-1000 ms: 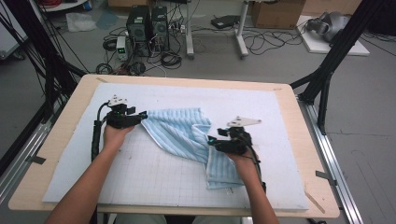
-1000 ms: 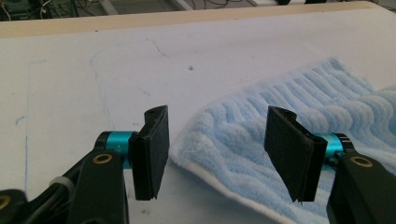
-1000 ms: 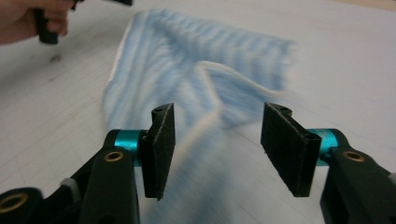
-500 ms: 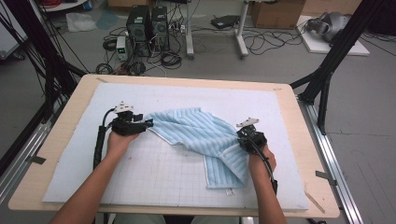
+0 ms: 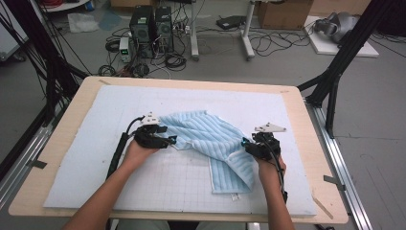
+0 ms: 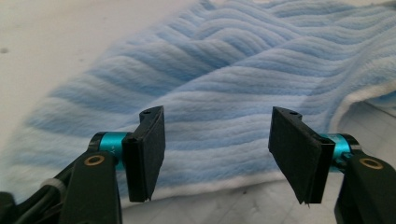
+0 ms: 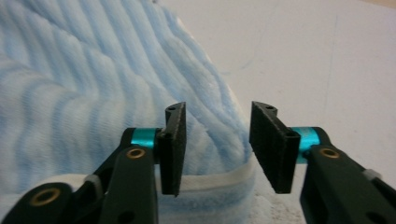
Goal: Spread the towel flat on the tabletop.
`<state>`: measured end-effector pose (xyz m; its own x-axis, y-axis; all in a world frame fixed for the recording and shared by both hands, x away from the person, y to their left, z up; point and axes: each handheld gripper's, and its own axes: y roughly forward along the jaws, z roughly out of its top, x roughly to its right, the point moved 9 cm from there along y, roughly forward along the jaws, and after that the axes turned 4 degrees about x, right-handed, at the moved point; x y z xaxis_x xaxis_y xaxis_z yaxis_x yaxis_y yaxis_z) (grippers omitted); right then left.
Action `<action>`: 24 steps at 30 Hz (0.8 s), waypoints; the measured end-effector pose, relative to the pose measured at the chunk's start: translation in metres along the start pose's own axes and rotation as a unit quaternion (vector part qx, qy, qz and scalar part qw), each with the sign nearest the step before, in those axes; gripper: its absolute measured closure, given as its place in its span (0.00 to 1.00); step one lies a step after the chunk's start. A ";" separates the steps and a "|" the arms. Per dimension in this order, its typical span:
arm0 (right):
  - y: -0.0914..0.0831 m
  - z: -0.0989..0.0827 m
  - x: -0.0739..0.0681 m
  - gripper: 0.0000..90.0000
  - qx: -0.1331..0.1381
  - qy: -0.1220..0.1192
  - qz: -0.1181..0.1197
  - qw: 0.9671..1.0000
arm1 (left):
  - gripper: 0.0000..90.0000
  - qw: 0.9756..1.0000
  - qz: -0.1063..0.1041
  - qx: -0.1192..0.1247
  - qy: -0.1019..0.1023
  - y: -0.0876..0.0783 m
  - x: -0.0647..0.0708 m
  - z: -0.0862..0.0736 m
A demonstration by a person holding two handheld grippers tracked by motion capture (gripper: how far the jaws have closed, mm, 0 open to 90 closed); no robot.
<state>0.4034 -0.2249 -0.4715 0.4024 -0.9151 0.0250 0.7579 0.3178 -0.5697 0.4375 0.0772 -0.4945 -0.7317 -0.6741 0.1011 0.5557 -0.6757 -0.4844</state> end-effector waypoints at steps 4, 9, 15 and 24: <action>-0.006 0.001 -0.003 0.60 0.018 0.020 0.014 1.000 | 0.44 0.997 0.021 -0.041 0.065 0.013 0.009 -0.007; -0.006 -0.002 -0.001 0.60 0.018 0.027 0.020 0.999 | 0.72 0.993 0.010 -0.046 0.111 0.016 0.019 -0.005; -0.007 -0.001 -0.005 0.59 0.025 0.028 0.030 0.999 | 0.97 0.990 0.067 -0.054 0.111 0.021 -0.005 0.003; -0.006 0.003 -0.018 0.58 0.036 0.015 0.051 0.998 | 0.97 0.988 0.132 -0.055 0.056 0.023 -0.067 0.017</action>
<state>0.3935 -0.2099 -0.4660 0.4653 -0.8834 -0.0548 0.7492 0.4261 -0.5071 0.5063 0.1017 -0.4980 -0.6088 -0.7817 -0.1352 0.6917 -0.4397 -0.5729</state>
